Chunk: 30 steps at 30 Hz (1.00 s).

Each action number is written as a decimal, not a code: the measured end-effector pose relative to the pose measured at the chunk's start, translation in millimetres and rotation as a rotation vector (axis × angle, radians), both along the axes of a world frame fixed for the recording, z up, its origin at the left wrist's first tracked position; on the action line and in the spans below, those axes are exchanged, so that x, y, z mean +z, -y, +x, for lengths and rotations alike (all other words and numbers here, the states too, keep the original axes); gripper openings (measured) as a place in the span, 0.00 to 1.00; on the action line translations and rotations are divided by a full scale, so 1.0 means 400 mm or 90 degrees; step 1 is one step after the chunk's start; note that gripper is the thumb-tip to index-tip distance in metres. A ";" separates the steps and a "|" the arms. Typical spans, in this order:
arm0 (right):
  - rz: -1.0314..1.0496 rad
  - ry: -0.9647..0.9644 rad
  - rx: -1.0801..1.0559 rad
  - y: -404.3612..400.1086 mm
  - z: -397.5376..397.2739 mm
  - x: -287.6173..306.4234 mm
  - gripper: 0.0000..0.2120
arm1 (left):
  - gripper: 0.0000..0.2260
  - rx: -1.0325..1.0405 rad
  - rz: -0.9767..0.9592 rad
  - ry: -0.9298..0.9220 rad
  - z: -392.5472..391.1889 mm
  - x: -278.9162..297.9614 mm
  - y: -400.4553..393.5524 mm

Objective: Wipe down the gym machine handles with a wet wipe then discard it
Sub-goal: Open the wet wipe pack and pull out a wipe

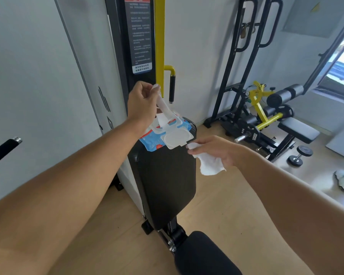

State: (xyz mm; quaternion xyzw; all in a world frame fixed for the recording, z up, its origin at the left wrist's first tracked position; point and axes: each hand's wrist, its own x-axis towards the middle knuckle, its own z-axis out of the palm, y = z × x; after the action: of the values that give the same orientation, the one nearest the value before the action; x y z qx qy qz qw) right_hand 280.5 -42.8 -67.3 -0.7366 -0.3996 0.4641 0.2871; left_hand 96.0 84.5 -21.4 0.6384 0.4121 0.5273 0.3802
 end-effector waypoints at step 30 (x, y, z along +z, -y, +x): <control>0.270 0.301 0.014 -0.166 -0.110 0.047 0.11 | 0.19 -0.214 -0.009 -0.324 -0.077 -0.098 -0.033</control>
State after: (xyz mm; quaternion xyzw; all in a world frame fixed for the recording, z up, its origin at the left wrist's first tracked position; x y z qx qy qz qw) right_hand 236.7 23.5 -48.4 -0.7435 -0.5508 0.1895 0.3286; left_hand 65.1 97.7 -60.6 0.8065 0.3862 0.2773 0.3514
